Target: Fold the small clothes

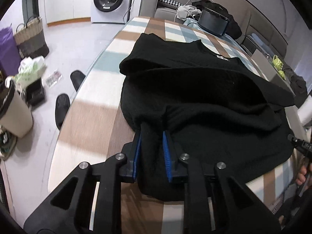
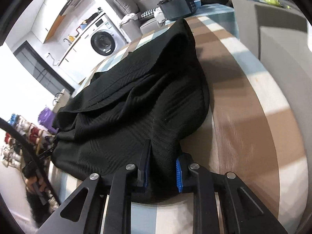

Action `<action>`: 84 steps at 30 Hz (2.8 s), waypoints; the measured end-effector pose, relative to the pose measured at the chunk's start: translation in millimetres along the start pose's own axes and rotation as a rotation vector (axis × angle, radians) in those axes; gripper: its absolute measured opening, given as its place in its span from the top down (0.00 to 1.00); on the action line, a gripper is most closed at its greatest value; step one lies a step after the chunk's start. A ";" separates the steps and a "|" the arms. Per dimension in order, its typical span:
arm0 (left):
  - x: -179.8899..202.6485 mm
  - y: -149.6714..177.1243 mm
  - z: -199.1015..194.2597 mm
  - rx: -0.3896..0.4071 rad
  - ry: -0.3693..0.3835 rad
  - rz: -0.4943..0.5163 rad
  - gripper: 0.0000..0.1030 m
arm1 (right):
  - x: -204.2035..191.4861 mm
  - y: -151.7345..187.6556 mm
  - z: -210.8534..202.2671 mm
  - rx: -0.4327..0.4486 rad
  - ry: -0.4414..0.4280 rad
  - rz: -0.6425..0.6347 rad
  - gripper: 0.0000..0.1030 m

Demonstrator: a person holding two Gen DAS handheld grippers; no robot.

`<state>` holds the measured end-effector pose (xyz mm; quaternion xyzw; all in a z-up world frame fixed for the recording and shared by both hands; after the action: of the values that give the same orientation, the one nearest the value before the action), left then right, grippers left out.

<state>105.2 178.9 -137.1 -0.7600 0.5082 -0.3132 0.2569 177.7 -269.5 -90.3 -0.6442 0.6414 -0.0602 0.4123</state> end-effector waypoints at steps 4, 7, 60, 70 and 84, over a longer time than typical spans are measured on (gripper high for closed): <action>-8.0 11.9 -17.1 -0.007 0.028 -0.028 0.72 | 0.7 7.1 -12.1 -0.014 -0.007 -0.009 0.78; -21.8 10.3 -23.8 -0.016 0.038 -0.110 0.57 | 5.2 -1.7 -14.7 0.010 -0.001 0.020 0.70; -30.3 -196.2 133.0 0.067 0.094 -0.176 0.39 | 51.6 -176.1 96.1 0.139 0.119 0.172 0.47; -25.8 -188.5 144.9 0.029 0.056 -0.117 0.39 | 32.1 -182.1 148.5 0.084 0.152 0.034 0.48; -14.4 -191.6 179.1 -0.040 0.087 -0.072 0.38 | 48.9 -200.2 110.2 0.277 0.057 0.100 0.95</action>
<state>350.3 272.6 -124.7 -0.7684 0.4976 -0.3447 0.2079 408.4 -294.9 -62.5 -0.5465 0.6697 -0.1457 0.4812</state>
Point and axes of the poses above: each gripper's, at about its wrist camera, not at the fingertips, and z roughly the way its jaws point, x to its right, y to its underside, the point moved 5 cm from there along z, roughly the way its jaws point, and after that the axes turned 11 degrees about x, right-handed, at the moved point
